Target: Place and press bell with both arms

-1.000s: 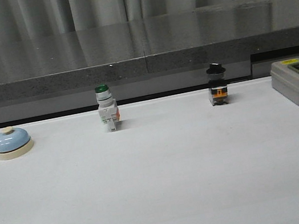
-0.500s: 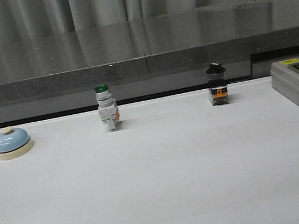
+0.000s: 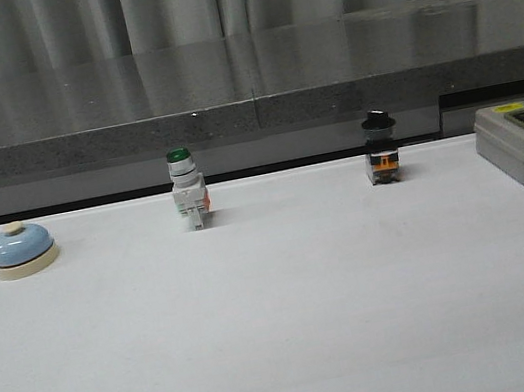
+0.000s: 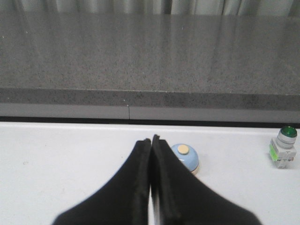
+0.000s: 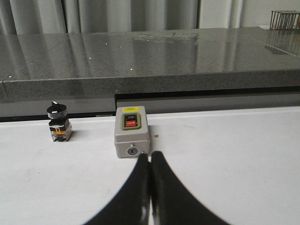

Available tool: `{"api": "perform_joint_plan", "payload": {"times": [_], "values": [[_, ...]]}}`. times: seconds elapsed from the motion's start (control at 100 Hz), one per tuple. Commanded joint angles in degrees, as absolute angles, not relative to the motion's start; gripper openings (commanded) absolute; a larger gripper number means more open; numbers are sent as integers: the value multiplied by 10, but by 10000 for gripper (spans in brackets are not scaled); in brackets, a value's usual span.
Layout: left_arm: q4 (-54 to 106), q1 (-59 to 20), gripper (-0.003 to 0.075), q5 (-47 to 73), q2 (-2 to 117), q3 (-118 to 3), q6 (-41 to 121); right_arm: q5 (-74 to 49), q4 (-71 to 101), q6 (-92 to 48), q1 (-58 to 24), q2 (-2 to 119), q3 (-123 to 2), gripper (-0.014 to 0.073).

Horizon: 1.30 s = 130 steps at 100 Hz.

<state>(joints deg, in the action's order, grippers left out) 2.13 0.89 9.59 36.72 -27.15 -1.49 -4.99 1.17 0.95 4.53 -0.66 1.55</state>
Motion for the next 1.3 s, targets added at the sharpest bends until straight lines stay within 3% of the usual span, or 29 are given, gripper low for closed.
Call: {"api": "perform_joint_plan", "payload": {"times": [0.0, 0.36, 0.46, 0.55, 0.72, 0.79, 1.29], "values": [[22, 9, -20, 101, 437, -337, -20, -6, 9, 8, 46, -16, 7, -60], [32, -3, -19, 253, 681, -542, -20, -6, 9, 8, 46, -16, 7, -60], [32, -20, 24, 266, 735, -584, -20, -6, 9, 8, 46, -16, 7, -60], [32, -37, 155, 268, 779, -614, -20, -6, 9, 8, 46, -16, 7, -60], [34, -62, 530, 273, 844, -663, -20, -6, 9, 8, 46, -16, 7, -60], [43, -64, 616, 284, 868, -684, -20, -6, 9, 8, 46, -16, 7, -60], [56, -62, 617, 447, 1064, -874, -21, -6, 9, 8, 46, -16, 7, -60]]}}
